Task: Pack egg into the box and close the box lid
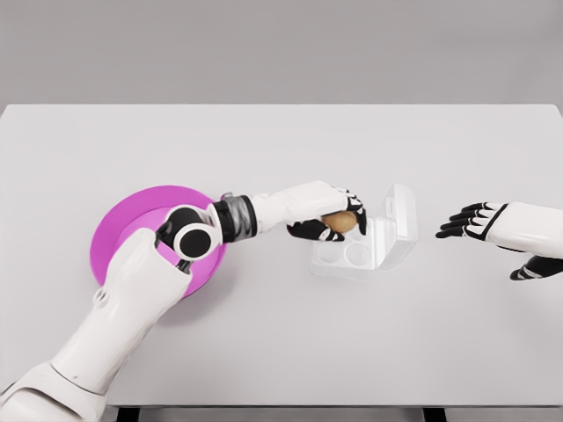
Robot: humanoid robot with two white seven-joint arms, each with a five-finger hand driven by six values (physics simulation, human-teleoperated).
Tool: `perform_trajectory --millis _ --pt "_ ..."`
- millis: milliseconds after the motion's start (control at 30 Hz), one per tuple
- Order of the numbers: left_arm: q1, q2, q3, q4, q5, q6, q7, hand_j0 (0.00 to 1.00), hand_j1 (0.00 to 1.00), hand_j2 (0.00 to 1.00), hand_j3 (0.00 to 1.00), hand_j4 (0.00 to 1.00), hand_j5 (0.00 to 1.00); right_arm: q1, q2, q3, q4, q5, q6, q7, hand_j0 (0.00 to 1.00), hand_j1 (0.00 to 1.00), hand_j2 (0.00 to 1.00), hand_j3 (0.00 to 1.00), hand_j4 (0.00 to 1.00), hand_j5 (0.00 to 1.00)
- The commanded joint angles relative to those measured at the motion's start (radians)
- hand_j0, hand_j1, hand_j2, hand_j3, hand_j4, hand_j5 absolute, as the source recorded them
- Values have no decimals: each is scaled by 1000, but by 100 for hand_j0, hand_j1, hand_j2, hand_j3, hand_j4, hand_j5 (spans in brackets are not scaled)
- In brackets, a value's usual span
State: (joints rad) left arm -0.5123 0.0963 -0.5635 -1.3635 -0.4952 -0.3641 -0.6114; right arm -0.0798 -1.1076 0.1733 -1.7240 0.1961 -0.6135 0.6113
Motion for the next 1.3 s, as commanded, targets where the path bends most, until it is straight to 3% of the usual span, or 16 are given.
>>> perform_trajectory --millis 0,167,833,1033,1100,1200,1267 --pt "0 -3 1 7 6 -6 1 63 63 63 63 63 63 0 -1 0 0 -6 3 0 100 100 100 100 100 100" --pt "2 -3 1 4 6 -6 1 69 69 69 69 69 69 2 -1 0 -2 -6 3 0 100 100 100 100 100 100" --pt "2 3 2 -6 7 -7 1 73 73 73 73 73 73 -5 -1 0 -2 -6 3 0 100 100 100 100 100 100" --pt "0 13 8 -25 9 -7 1 88 88 88 88 88 88 -5 0 0 -2 -6 3 0 100 100 100 100 100 100" --pt "-2 16 11 -49 12 -9 1 99 99 99 99 99 99 -5 0 0 -2 -6 3 0 100 100 100 100 100 100" --pt "3 49 17 -103 26 -9 1 100 100 100 100 100 100 -6 2 -1 -3 -6 3 0 100 100 100 100 100 100" --pt "8 112 17 -164 87 -9 1 100 100 100 100 100 100 -6 2 -5 -3 -6 3 0 100 100 100 100 100 100"
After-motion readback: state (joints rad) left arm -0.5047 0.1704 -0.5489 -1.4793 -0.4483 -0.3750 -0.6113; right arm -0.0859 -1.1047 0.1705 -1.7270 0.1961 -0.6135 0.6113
